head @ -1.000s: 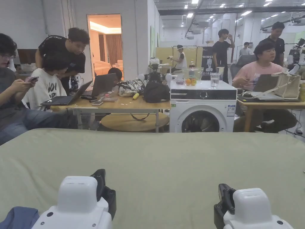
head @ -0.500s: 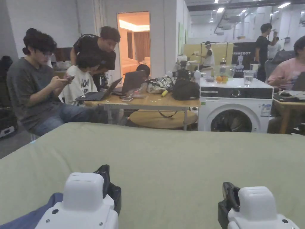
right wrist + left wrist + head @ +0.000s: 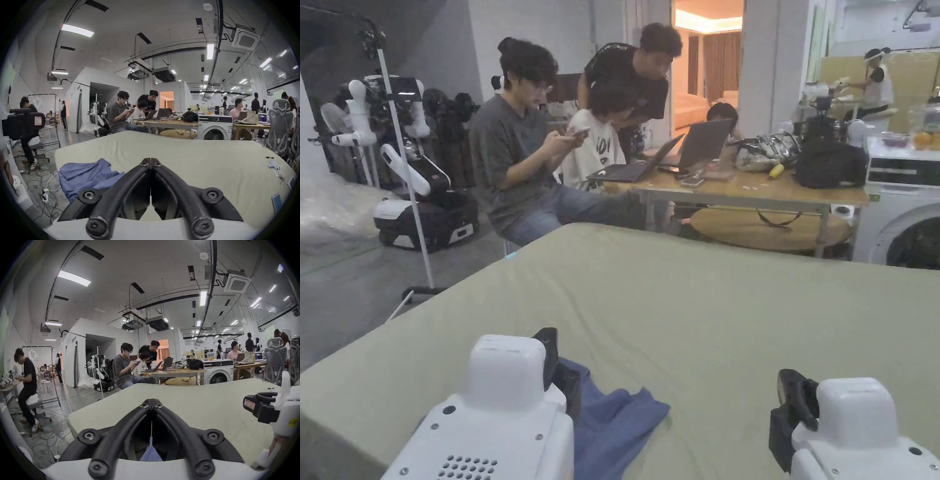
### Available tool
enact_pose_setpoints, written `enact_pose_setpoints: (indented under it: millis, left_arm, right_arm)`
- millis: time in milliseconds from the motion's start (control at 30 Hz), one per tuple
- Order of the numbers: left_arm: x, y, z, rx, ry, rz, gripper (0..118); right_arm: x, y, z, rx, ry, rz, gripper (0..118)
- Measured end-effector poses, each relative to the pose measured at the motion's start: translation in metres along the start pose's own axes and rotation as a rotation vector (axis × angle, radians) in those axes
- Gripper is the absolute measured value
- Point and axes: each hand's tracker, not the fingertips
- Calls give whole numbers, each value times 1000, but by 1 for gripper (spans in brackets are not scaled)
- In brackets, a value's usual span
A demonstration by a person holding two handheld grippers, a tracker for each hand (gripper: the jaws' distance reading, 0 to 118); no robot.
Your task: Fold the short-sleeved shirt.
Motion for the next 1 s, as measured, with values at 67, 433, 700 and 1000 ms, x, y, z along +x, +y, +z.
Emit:
enact_pose_setpoints:
  millis: [67, 433, 700, 1000]
  left_arm:
    - [-13, -3, -13, -67, -87, 40, 3]
    - [-63, -103, -186, -582, -220, 86, 112]
    - [-41, -182, -264, -893, -234, 38, 55]
    - [-47, -171, -269, -896, -185, 104, 0]
  right_arm:
    - [-2, 0, -5, -16, 15, -7, 0]
    - [38, -15, -12, -94, -4, -69, 0]
    - [73, -27, -9, -168, -78, -57, 0]
    - [99, -31, 6, -204, -69, -75, 0]
